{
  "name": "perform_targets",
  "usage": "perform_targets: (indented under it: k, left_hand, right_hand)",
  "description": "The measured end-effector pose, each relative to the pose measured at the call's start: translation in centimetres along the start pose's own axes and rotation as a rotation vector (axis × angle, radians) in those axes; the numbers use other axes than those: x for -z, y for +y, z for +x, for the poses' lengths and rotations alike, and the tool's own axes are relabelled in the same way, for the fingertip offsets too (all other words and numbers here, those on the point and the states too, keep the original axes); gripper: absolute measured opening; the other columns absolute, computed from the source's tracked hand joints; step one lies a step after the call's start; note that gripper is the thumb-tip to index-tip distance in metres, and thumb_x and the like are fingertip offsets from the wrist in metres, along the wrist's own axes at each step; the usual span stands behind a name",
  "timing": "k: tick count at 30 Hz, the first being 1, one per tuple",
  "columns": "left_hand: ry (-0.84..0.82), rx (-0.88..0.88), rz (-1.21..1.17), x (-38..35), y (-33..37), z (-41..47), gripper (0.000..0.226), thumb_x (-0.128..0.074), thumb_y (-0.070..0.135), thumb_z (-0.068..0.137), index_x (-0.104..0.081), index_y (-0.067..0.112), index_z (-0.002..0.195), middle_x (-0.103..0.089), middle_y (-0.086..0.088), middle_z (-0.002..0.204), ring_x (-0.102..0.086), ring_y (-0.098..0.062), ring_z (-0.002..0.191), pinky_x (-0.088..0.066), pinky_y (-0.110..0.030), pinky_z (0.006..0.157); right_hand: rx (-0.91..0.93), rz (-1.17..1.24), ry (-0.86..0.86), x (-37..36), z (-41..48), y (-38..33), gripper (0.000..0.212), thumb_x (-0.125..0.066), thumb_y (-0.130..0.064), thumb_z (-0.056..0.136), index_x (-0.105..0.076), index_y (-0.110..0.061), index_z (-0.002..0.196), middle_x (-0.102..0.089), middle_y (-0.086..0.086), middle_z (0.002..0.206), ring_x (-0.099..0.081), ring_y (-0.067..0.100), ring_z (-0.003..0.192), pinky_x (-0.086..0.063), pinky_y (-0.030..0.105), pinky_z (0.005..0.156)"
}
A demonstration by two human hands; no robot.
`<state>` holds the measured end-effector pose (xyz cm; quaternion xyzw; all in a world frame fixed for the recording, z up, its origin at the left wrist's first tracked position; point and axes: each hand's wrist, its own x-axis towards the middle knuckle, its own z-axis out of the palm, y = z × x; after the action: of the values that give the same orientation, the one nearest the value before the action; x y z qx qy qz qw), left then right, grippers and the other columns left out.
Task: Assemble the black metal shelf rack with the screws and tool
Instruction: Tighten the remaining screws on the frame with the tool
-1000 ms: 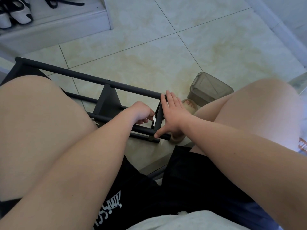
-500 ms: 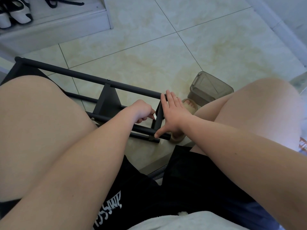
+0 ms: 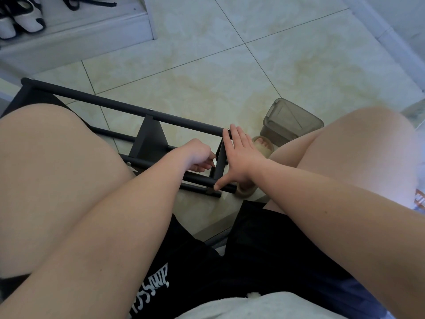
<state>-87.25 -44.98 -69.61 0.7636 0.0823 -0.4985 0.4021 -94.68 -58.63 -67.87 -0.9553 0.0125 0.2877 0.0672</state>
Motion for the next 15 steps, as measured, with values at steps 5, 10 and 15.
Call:
perform_targets:
  k: [5,10,15]
  left_hand:
    - [-0.014,-0.004,-0.068,0.0,-0.2,0.2,0.012,-0.052,0.007,0.1,-0.062,0.002,0.095,-0.066,-0.012,0.079,-0.064,-0.017,0.067,-0.058,-0.03,0.067]
    - [-0.035,-0.032,0.089,0.4,-0.4,0.5,0.021,-0.05,0.006,0.099,-0.068,-0.005,0.101,-0.073,-0.018,0.094,-0.056,-0.021,0.068,-0.049,-0.027,0.063]
    - [-0.037,-0.048,0.328,1.3,-0.3,0.7,0.028,-0.048,0.011,0.093,-0.074,0.005,0.1,-0.07,-0.018,0.119,-0.033,-0.027,0.077,-0.03,-0.031,0.062]
  right_hand:
    - [-0.002,0.009,-0.002,0.0,0.0,0.0,0.168,-0.074,-0.089,0.048,0.028,-0.009,0.155,0.033,0.017,0.163,0.028,0.033,0.152,0.01,0.045,0.126]
    - [0.0,0.01,0.001,-0.1,0.0,0.0,0.168,-0.074,-0.089,0.049,0.028,-0.008,0.155,0.032,0.018,0.162,0.028,0.033,0.152,0.011,0.044,0.126]
    - [0.002,0.008,0.0,-0.1,-0.1,0.0,0.167,-0.074,-0.089,0.05,0.028,-0.008,0.155,0.033,0.019,0.162,0.029,0.033,0.151,0.012,0.044,0.125]
